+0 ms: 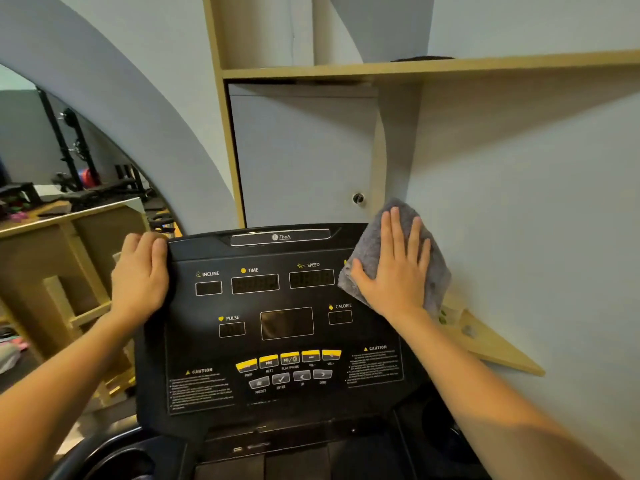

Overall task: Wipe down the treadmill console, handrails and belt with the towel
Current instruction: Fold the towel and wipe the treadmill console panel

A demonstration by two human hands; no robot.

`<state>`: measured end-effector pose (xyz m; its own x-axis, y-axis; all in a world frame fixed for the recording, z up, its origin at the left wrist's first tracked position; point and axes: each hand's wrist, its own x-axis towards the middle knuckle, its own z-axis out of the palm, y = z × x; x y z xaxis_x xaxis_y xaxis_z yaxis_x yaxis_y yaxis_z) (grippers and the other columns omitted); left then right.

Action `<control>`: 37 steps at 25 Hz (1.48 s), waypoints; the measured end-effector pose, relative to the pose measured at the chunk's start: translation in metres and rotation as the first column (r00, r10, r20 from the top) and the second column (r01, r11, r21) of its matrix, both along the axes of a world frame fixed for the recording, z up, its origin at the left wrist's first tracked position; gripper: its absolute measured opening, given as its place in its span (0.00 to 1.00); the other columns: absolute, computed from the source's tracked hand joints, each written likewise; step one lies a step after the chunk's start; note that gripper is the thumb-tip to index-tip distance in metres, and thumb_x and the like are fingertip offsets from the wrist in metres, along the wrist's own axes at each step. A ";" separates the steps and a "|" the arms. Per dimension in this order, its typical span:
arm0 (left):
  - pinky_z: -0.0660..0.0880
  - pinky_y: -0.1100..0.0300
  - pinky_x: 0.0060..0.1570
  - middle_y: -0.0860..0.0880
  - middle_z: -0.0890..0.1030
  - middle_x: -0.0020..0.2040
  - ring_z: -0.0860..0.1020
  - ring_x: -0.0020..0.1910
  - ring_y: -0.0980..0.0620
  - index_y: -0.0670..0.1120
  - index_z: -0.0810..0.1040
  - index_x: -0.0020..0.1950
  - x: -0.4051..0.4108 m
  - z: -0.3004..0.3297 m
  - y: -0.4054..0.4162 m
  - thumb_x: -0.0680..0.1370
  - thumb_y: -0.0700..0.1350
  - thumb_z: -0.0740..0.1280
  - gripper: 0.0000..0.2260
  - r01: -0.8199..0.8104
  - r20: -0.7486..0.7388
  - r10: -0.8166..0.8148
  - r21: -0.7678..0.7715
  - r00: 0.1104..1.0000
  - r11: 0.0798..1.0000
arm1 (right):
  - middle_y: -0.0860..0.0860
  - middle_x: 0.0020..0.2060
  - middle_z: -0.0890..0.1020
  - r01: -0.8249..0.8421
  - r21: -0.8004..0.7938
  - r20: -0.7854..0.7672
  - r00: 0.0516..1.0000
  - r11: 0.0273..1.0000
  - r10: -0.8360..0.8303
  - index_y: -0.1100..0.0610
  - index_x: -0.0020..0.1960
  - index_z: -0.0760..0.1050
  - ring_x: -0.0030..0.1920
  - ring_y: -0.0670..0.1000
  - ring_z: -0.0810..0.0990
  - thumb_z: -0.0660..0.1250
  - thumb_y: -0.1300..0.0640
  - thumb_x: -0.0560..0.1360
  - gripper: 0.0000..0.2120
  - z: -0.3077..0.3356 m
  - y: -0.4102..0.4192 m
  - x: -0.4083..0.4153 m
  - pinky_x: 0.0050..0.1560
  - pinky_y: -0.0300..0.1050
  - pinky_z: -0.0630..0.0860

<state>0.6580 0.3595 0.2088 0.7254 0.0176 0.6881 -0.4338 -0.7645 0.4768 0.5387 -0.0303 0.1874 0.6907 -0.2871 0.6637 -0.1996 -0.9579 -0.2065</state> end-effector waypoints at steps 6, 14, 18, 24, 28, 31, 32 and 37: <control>0.59 0.53 0.74 0.46 0.66 0.77 0.65 0.74 0.52 0.48 0.56 0.80 -0.035 -0.046 0.010 0.85 0.48 0.57 0.24 0.127 -0.094 -0.160 -0.285 0.983 0.950 | 0.52 0.83 0.50 -0.203 -0.242 -0.016 0.979 0.949 0.205 0.55 0.83 0.47 0.82 0.60 0.43 0.52 0.31 0.77 0.43 0.025 0.095 0.041 0.78 0.67 0.45; 0.68 0.57 0.55 0.53 0.78 0.53 0.77 0.56 0.50 0.48 0.71 0.59 -0.119 -0.147 0.009 0.82 0.58 0.51 0.18 -0.105 -0.360 -0.080 -0.467 0.930 0.878 | 0.53 0.82 0.53 -0.464 -0.408 -0.137 0.882 0.786 0.450 0.54 0.83 0.50 0.82 0.61 0.45 0.52 0.33 0.77 0.41 0.030 0.236 0.072 0.77 0.67 0.43; 0.72 0.57 0.58 0.58 0.78 0.54 0.75 0.54 0.63 0.53 0.71 0.61 -0.131 -0.161 0.013 0.79 0.61 0.50 0.19 -0.111 -0.418 -0.125 -0.496 0.900 0.861 | 0.54 0.81 0.59 -0.606 -0.490 -0.241 0.785 0.627 0.571 0.55 0.81 0.58 0.81 0.61 0.47 0.55 0.36 0.76 0.39 0.025 0.294 0.081 0.77 0.67 0.44; 0.76 0.52 0.47 0.51 0.81 0.45 0.79 0.44 0.54 0.51 0.76 0.49 -0.143 -0.173 0.045 0.86 0.44 0.55 0.12 -0.144 -0.355 -0.093 -0.587 0.930 0.796 | 0.57 0.71 0.74 -0.784 -0.496 -0.447 0.599 0.373 0.664 0.57 0.66 0.76 0.79 0.62 0.57 0.55 0.38 0.73 0.31 -0.037 0.328 0.060 0.78 0.64 0.45; 0.76 0.64 0.48 0.49 0.82 0.52 0.80 0.51 0.55 0.50 0.76 0.55 -0.140 -0.161 0.059 0.85 0.38 0.55 0.12 -0.105 -0.272 -0.130 -0.705 0.954 0.702 | 0.54 0.78 0.66 -0.819 -0.475 -0.472 0.545 0.322 0.693 0.54 0.74 0.69 0.82 0.58 0.49 0.58 0.38 0.77 0.31 -0.074 0.304 0.027 0.79 0.63 0.44; 0.76 0.61 0.53 0.53 0.79 0.55 0.78 0.54 0.59 0.52 0.73 0.60 -0.130 -0.139 0.054 0.83 0.48 0.62 0.07 0.000 -0.191 -0.150 -0.617 0.970 0.787 | 0.50 0.81 0.59 -0.832 -0.420 -0.449 0.538 0.363 0.713 0.51 0.78 0.64 0.82 0.54 0.41 0.55 0.41 0.82 0.27 -0.091 0.279 0.002 0.80 0.61 0.41; 0.76 0.60 0.54 0.53 0.77 0.56 0.77 0.54 0.59 0.51 0.72 0.62 -0.127 -0.132 0.051 0.81 0.50 0.65 0.11 0.020 -0.168 -0.136 -0.556 0.976 0.831 | 0.50 0.81 0.60 -0.822 -0.414 -0.437 0.556 0.390 0.707 0.51 0.77 0.65 0.82 0.54 0.40 0.54 0.43 0.84 0.25 -0.094 0.270 -0.005 0.80 0.60 0.41; 0.68 0.67 0.53 0.52 0.71 0.56 0.71 0.54 0.57 0.48 0.71 0.70 -0.122 -0.124 0.028 0.75 0.55 0.72 0.26 0.012 -0.121 -0.050 -0.300 0.991 0.954 | 0.49 0.77 0.68 -0.785 -0.428 -0.394 0.608 0.448 0.689 0.51 0.72 0.69 0.82 0.54 0.45 0.61 0.51 0.82 0.19 -0.112 0.236 -0.013 0.80 0.59 0.47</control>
<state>0.5363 0.3877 0.0850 0.8089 0.1840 0.5584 -0.3768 -0.5668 0.7327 0.5254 0.2052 0.0753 0.5664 0.7255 0.3910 0.6549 -0.6842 0.3209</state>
